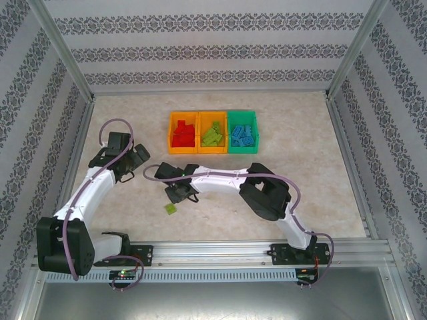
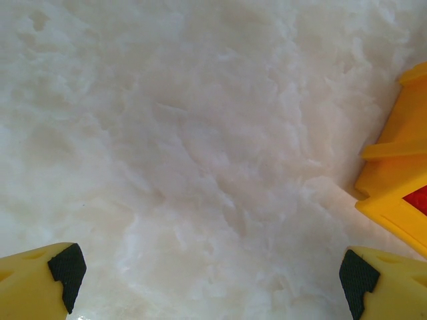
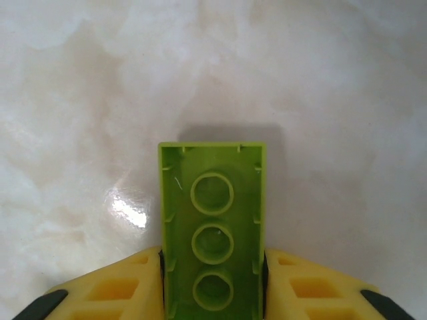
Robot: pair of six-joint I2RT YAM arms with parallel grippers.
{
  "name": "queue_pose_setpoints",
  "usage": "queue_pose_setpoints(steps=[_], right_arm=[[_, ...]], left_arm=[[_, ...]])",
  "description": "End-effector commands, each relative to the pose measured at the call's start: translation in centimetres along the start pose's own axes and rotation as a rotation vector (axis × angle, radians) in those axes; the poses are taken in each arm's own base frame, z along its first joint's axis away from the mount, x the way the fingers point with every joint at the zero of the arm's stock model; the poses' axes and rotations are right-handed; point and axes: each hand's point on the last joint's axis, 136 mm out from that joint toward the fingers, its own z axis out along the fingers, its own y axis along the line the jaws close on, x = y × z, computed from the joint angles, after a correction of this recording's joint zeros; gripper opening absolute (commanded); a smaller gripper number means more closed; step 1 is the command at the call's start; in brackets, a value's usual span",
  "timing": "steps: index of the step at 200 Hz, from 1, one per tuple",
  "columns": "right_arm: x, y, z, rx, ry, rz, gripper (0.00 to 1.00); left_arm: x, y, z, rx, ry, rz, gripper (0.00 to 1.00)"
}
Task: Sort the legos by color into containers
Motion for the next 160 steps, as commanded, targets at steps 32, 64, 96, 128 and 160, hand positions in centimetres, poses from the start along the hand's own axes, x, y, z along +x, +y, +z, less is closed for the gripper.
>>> queue_pose_setpoints(steps=[32, 64, 96, 128, 160], right_arm=[[-1.9, -4.8, -2.1, 0.061, -0.083, 0.027, 0.27], [-4.6, -7.4, -5.8, 0.048, -0.199, 0.109, 0.27], [-7.0, -11.5, -8.4, 0.073, -0.267, 0.178, 0.27], [-9.3, -16.1, -9.6, 0.081, -0.313, 0.274, 0.27], [-11.5, -20.1, -8.8, 0.062, -0.304, 0.364, 0.27]], left_arm=[[2.5, 2.1, 0.0, -0.025, 0.057, 0.034, 1.00], [5.5, 3.1, -0.1, -0.054, 0.142, 0.055, 1.00], [8.2, 4.0, -1.1, -0.058, 0.183, 0.031, 1.00], [10.6, 4.0, -2.1, -0.060, 0.223, 0.040, 1.00], [13.3, 3.3, -2.5, -0.067, 0.279, 0.078, 1.00]])
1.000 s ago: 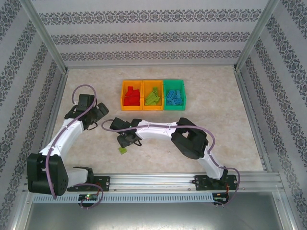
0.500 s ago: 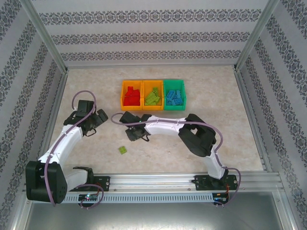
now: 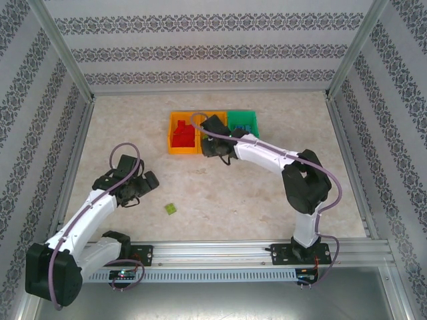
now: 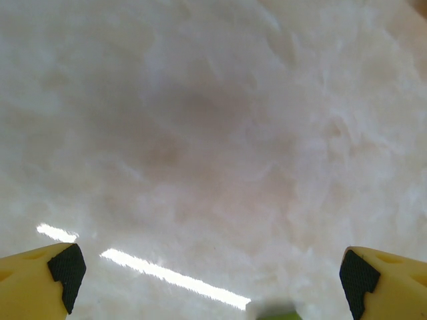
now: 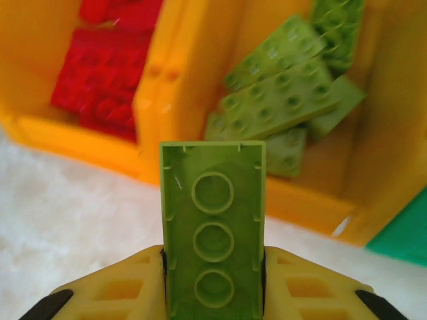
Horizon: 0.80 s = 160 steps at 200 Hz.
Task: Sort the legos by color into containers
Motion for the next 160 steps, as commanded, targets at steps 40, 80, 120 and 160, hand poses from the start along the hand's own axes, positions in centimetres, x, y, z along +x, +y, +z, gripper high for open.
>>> queue_pose_setpoints(steps=[40, 80, 120, 160], right_arm=[[-4.9, -3.4, 3.5, -0.041, 0.008, 0.117, 0.29], [-6.1, -4.1, 5.3, -0.039, 0.024, 0.133, 0.40], [-6.7, -3.9, 5.7, -0.062, 0.023, 0.150, 0.62], [-6.4, -3.3, 4.6, -0.097, 0.013, 0.145, 0.64]], left_arm=[[5.9, -0.4, 0.8, -0.085, 0.141, 0.022, 1.00], [8.1, -1.8, 1.1, -0.080, 0.194, 0.040, 1.00], [10.3, -2.5, 1.5, -0.129, 0.254, 0.094, 0.99], [11.5, -3.9, 2.8, -0.125, 0.300, 0.104, 0.99]])
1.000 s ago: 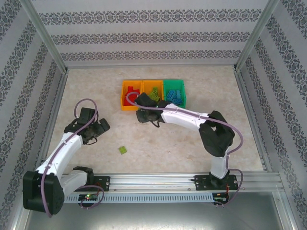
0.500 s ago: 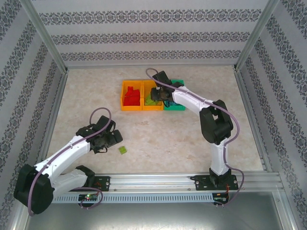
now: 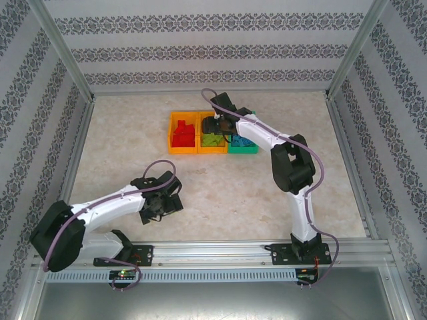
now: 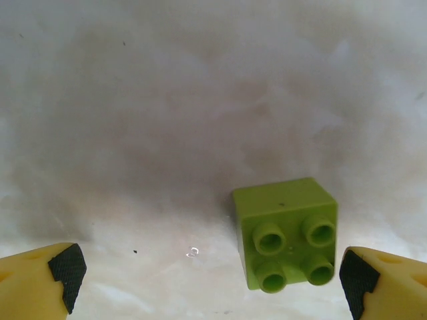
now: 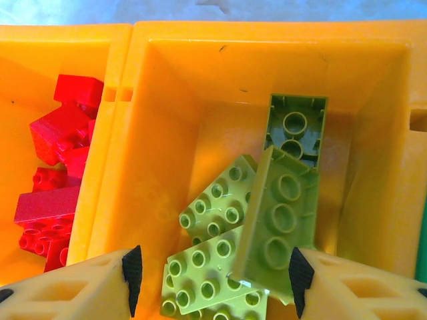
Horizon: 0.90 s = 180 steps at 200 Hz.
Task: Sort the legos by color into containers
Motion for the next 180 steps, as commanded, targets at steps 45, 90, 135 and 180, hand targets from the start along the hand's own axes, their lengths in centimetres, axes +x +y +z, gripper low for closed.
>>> queue_pose_setpoints(steps=[45, 90, 135, 180], right_arm=[[1.6, -1.3, -4.0, -0.004, -0.034, 0.011, 0.67], [3.0, -3.1, -7.1, 0.024, -0.073, -0.020, 0.74], [4.9, -7.0, -9.6, 0.067, -0.097, 0.035, 0.75], [6.7, -9.6, -10.7, 0.098, -0.095, 0.078, 0.75]], left_arm=[[-0.8, -2.7, 0.2, 0.016, -0.007, -0.001, 1.00], [-0.8, -3.4, 1.3, -0.002, 0.016, 0.012, 0.96], [-0.7, -2.8, 1.4, 0.007, 0.001, -0.014, 0.65], [-1.1, -3.2, 1.1, 0.011, -0.018, 0.002, 0.39]])
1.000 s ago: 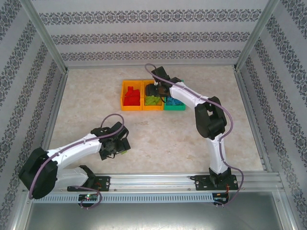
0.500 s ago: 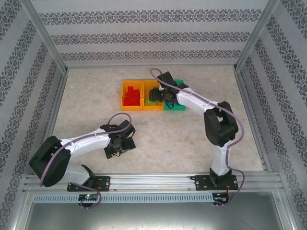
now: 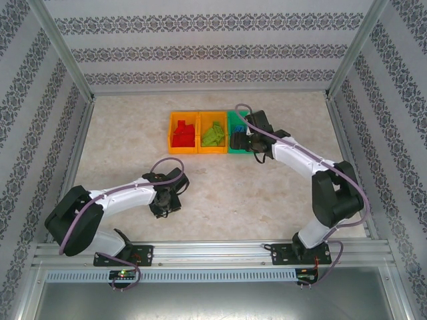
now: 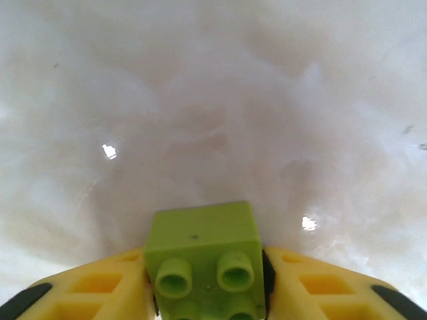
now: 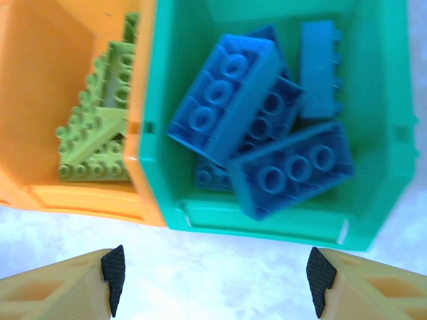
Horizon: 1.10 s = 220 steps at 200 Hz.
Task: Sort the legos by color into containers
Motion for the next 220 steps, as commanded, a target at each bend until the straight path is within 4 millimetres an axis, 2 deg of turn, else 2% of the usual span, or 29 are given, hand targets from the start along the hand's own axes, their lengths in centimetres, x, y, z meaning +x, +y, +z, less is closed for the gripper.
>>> queue_pose_setpoints(steps=[1, 46, 82, 93, 163, 185, 220], right_arm=[[0.0, -0.9, -0.9, 0.016, -0.034, 0.011, 0.75], [1.6, -2.5, -1.5, 0.056, -0.029, 0.006, 0.75], [3.3, -3.9, -2.1, 0.071, -0.026, 0.021, 0.76], [4.0, -4.3, -2.3, 0.076, -0.023, 0.017, 0.77], [10.0, -6.8, -2.8, 0.088, 0.032, -0.001, 0.79], [10.8, -7.5, -3.5, 0.106, 0.019, 0.012, 0.80], [11.1, -8.3, -4.7, 0.120, -0.018, 0.030, 0.82]], left_arm=[[-0.3, -1.4, -0.2, 0.049, -0.024, 0.015, 0.38], [-1.1, -2.0, -0.9, 0.035, -0.047, 0.066, 0.35], [-2.2, -3.6, -1.9, 0.064, -0.085, 0.102, 0.36], [-2.6, -4.5, -2.2, 0.085, -0.096, 0.123, 0.36], [-4.9, -13.3, -3.4, 0.194, -0.091, 0.313, 0.33], [-5.4, -15.1, -3.4, 0.211, -0.089, 0.344, 0.33], [-7.0, -16.8, -4.3, 0.190, -0.130, 0.417, 0.33]])
